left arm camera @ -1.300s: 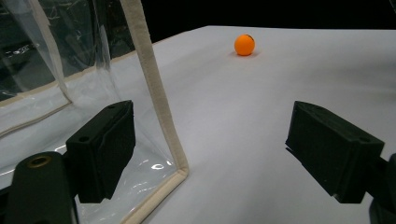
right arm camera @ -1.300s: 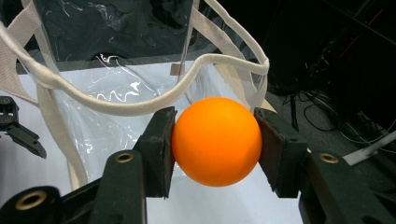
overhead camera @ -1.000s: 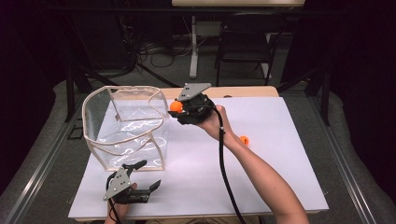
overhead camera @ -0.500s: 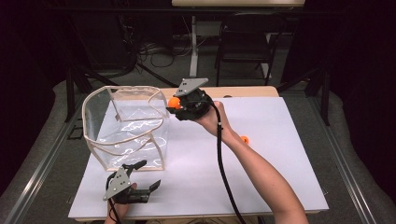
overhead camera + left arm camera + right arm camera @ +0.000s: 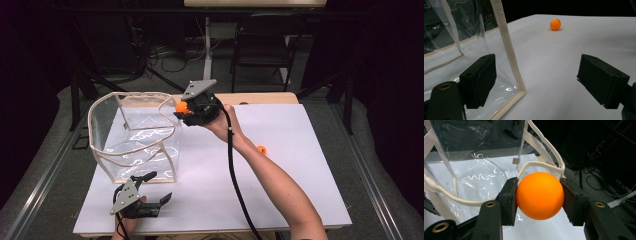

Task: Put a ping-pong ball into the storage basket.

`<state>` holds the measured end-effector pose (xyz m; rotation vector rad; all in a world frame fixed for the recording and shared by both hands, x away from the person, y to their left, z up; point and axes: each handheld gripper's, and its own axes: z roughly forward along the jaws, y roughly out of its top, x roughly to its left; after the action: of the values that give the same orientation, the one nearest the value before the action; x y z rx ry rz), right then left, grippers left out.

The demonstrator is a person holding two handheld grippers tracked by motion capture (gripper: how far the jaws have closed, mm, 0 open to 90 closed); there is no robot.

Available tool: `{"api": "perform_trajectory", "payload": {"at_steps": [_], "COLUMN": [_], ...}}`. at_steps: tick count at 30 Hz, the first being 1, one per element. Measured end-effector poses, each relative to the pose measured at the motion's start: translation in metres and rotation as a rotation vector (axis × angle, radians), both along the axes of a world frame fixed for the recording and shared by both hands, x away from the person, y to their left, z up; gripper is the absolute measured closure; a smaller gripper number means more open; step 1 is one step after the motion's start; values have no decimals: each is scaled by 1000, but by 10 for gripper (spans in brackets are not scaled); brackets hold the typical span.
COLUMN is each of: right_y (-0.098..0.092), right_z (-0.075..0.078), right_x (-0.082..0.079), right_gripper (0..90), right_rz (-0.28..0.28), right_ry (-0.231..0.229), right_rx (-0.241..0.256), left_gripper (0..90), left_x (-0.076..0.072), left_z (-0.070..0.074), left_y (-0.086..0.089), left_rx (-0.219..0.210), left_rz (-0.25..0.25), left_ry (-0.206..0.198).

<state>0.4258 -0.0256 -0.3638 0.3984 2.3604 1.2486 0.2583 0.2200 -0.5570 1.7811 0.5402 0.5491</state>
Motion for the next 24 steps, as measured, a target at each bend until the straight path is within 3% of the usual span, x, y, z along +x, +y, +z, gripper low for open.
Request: {"api": "perform_trajectory", "payload": {"at_steps": [24], "right_y": [16], "right_z": [12], "right_x": [3], "right_gripper": [509], "right_rz": [20], "right_ry": [4], "right_rx": [-7], "left_gripper": [157], "left_x": [1], "left_z": [0], "left_y": [1], "left_rx": [-6], "left_rz": [0], "left_ry": [2]}}
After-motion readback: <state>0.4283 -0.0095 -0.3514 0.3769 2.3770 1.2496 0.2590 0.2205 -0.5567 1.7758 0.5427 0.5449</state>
